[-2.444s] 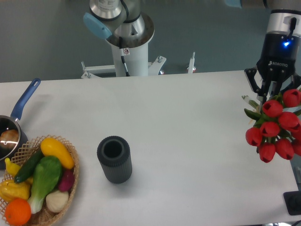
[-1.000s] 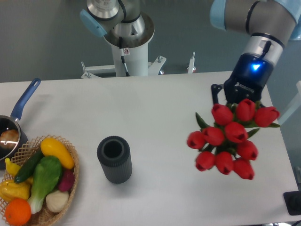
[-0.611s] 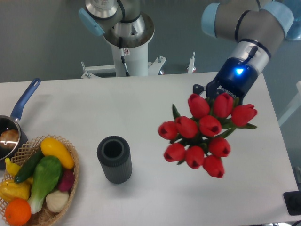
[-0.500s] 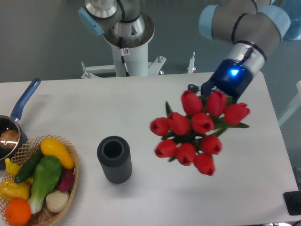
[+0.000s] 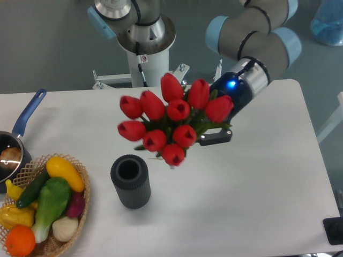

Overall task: Insert the flowers into the vase
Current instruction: 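Carry the tulip bouquet up and over toward the black vase, then lower the tulip stems into the opening of the black vase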

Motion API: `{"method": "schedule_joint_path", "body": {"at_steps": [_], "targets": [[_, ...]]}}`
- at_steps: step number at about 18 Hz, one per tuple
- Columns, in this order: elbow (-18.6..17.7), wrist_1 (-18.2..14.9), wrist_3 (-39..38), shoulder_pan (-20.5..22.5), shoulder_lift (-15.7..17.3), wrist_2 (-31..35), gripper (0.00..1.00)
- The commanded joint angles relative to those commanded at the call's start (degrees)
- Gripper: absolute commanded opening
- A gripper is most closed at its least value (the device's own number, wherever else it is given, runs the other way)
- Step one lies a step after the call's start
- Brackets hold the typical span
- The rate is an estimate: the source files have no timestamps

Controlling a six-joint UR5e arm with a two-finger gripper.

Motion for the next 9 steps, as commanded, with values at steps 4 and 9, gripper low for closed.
{"method": "schedule_joint_path", "body": {"at_steps": [4, 9], "targets": [[-2.9, 0.0, 2.1, -0.5, 1.5, -0.4, 0.21], [-5.5, 0.0, 5.8, -1.8, 1.5, -1.2, 0.21]]}}
